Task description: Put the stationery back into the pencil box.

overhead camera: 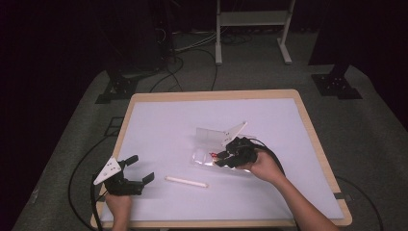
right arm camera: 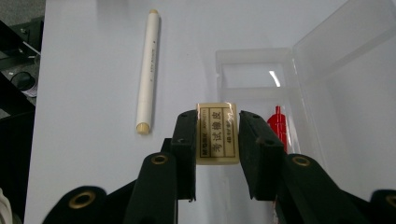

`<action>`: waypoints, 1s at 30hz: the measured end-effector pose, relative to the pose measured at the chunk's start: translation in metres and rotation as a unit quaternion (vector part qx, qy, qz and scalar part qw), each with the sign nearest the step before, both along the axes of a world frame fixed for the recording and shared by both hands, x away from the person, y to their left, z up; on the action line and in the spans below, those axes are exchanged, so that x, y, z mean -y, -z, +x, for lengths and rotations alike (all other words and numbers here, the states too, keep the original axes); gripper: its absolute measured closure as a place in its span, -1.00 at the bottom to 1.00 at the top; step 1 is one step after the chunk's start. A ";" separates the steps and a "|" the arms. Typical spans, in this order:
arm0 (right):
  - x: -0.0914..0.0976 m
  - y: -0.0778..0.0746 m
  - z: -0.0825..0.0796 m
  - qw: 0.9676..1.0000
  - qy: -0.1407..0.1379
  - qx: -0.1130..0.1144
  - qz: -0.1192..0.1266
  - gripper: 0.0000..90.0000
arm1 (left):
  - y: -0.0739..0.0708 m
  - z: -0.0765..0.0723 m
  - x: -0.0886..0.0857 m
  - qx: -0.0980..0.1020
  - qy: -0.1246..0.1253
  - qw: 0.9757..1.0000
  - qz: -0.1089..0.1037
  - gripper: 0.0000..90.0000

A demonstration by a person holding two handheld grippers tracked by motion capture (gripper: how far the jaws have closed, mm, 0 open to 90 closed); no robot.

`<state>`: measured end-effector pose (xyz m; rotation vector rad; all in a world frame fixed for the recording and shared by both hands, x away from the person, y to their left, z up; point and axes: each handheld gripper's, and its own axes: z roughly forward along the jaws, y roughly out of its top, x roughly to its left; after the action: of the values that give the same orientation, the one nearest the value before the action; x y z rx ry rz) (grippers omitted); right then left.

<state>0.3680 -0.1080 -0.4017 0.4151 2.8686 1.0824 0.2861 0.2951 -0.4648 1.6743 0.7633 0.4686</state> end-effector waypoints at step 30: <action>-0.026 -0.019 0.023 1.000 -0.013 0.017 -0.016 0.50 | 0.000 0.000 0.000 0.001 0.000 1.000 0.001 -1.00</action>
<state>0.3913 -0.0822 -0.3831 0.3546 2.8650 1.0343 0.2859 0.2950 -0.4648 1.6750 0.7619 0.4700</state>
